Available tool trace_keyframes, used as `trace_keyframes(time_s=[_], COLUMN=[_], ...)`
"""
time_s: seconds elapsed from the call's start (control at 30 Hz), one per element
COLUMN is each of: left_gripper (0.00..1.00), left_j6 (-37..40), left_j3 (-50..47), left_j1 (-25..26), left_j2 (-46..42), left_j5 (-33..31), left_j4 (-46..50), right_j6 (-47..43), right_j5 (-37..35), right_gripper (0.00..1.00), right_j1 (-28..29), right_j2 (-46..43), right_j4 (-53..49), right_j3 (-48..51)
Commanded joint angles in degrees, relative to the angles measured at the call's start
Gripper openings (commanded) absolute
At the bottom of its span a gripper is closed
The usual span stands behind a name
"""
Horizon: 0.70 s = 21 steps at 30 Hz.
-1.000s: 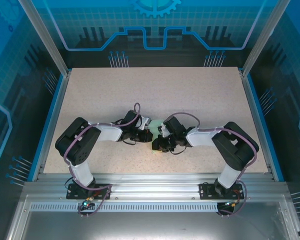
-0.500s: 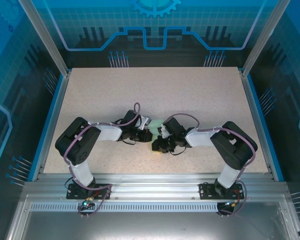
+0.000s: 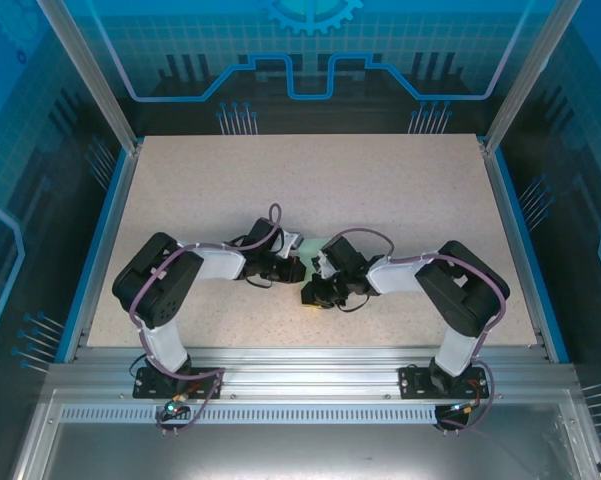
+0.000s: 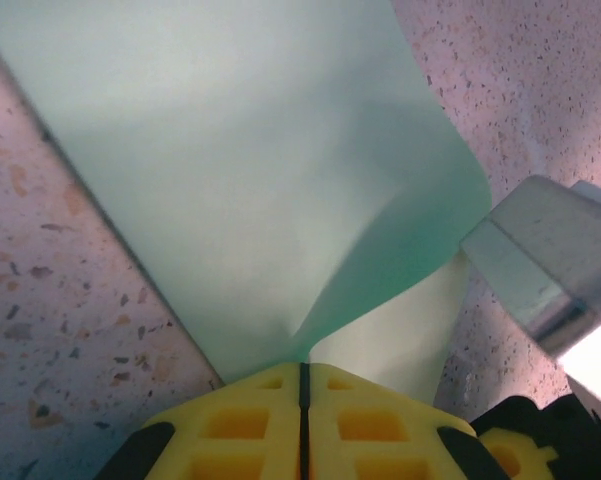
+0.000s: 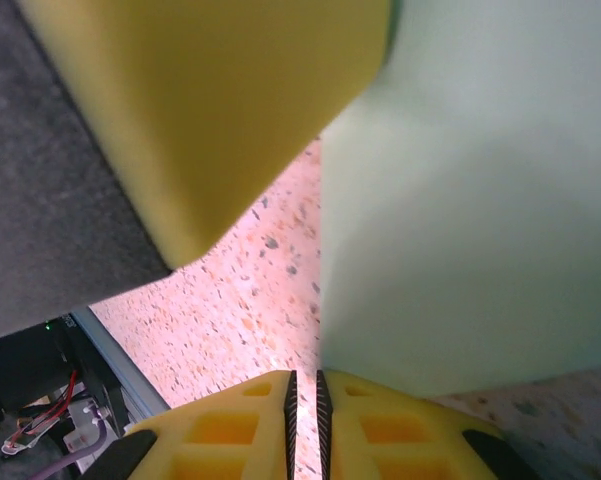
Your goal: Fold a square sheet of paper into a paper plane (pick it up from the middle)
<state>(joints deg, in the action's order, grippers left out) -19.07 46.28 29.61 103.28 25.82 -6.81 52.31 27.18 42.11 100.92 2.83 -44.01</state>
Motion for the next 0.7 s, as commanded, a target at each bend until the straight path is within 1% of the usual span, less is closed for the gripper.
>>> trace_keyframes(time_s=[0.0,0.07,0.17,0.27,0.37,0.43,0.67], left_gripper=[0.1,0.1,0.1,0.1,0.1,0.1,0.1], left_j6=[1.7,1.7,1.8,1.8,1.7,1.6,1.6], left_j3=[0.8,0.7,0.9,1.2,1.3,1.4,2.0], left_j1=[-0.5,-0.5,-0.5,-0.4,-0.5,-0.4,-0.5], left_j2=[1.2,1.1,1.2,1.5,1.7,1.8,2.0], left_j5=[0.3,0.4,0.4,0.6,0.7,0.7,1.3], left_j4=[2.3,2.3,2.4,2.5,2.6,2.6,3.0], right_j6=[-1.0,-1.1,-1.4,-2.7,-3.7,-3.1,-2.9], right_j5=[-1.9,-2.3,-1.3,0.2,0.6,1.8,3.1], right_gripper=[0.14,0.14,0.15,0.16,0.16,0.16,0.15], right_j1=[0.6,-0.8,-5.2,-8.4,-10.2,-10.6,-10.2], right_j2=[0.1,-3.2,-8.1,-10.1,-8.7,-7.3,-2.4], right_j4=[-4.0,-3.8,-2.6,-2.6,-3.1,-1.3,0.9], right_j3=[-0.9,0.0,1.3,0.4,-1.1,-1.3,-2.6])
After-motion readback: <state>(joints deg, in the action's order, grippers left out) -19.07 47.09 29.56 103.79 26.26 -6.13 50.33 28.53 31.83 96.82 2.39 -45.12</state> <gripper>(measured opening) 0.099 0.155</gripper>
